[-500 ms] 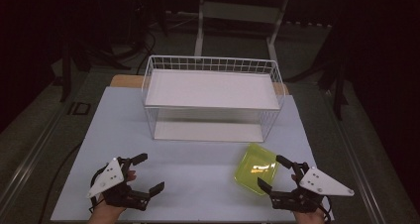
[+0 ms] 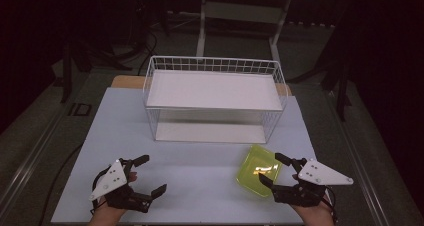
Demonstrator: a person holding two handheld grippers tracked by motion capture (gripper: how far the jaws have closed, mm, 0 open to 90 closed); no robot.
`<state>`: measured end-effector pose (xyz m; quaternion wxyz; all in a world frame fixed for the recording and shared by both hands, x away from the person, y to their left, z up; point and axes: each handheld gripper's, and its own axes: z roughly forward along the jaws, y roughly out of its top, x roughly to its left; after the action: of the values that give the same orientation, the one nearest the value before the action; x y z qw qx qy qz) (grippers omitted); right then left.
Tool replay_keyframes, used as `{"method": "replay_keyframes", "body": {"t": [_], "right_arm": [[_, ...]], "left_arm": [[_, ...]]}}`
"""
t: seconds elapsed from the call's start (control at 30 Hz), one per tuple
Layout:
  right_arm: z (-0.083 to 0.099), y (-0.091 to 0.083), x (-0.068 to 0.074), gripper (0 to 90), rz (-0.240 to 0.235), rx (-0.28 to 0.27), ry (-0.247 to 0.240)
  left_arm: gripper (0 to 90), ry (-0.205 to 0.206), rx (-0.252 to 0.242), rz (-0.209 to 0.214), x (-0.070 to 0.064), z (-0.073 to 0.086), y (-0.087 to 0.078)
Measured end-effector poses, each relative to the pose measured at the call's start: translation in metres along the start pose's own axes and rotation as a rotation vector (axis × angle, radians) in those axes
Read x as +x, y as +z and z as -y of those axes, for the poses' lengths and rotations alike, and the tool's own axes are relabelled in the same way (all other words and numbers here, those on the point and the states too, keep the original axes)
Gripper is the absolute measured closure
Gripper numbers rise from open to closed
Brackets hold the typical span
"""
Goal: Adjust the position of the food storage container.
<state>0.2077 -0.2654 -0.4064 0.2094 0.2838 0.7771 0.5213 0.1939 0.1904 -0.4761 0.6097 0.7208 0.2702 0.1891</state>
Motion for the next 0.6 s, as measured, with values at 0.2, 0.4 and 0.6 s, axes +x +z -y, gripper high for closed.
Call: {"method": "replay_keyframes", "body": {"t": [0.2,0.4,0.6], "right_arm": [[0.013,0.005,-0.012,44.0,-0.059,0.064,0.057],[0.029,0.004,-0.024,59.1,-0.067,0.101,0.104],[0.047,0.001,-0.031,68.7,-0.046,0.165,0.099]], "left_arm": [[0.7,0.005,0.01,0.007,0.0,0.001,0.003],[0.7,0.007,0.007,0.008,-0.001,0.001,0.003],[0.7,0.008,0.011,0.008,-0.001,0.002,0.005]]}}
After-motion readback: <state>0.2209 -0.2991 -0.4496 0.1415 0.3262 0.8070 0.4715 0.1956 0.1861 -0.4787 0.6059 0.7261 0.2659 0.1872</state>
